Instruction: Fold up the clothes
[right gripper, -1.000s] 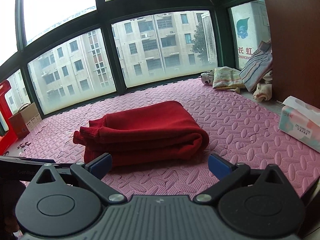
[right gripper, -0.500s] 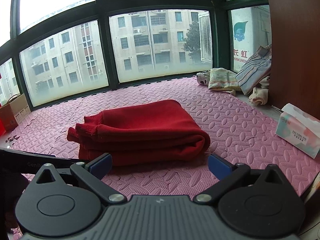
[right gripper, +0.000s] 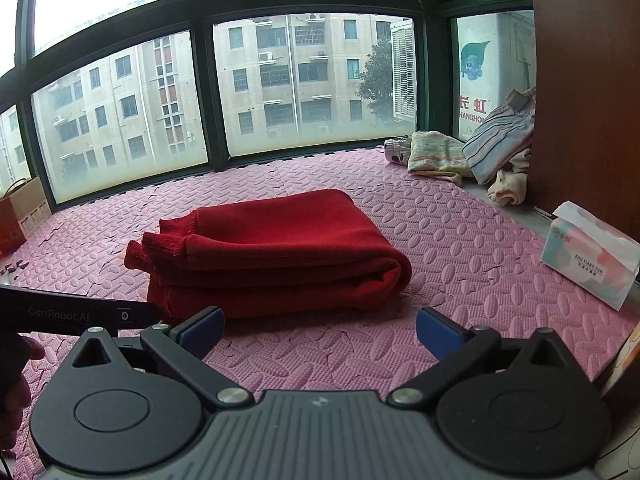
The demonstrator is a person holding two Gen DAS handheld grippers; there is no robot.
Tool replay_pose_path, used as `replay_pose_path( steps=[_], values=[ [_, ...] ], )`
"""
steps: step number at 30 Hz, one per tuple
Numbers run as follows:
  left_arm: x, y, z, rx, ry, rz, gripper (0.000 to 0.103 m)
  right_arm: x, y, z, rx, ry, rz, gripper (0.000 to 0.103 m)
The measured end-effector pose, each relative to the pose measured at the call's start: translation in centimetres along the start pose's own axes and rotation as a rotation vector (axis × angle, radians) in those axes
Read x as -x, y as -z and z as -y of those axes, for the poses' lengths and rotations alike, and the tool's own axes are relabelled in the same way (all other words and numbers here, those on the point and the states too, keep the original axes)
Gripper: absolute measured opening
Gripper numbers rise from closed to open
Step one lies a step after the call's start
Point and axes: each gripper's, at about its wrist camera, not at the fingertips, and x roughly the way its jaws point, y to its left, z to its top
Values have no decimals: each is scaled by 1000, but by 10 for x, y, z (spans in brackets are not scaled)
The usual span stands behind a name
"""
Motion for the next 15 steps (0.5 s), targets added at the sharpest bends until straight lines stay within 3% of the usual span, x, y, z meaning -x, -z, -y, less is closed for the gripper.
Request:
replay_pose_path(
  steps=[15],
  values=[
    [29,15,14,-4,-52,48,103,4,10,4,26,-82,26,103]
  ],
)
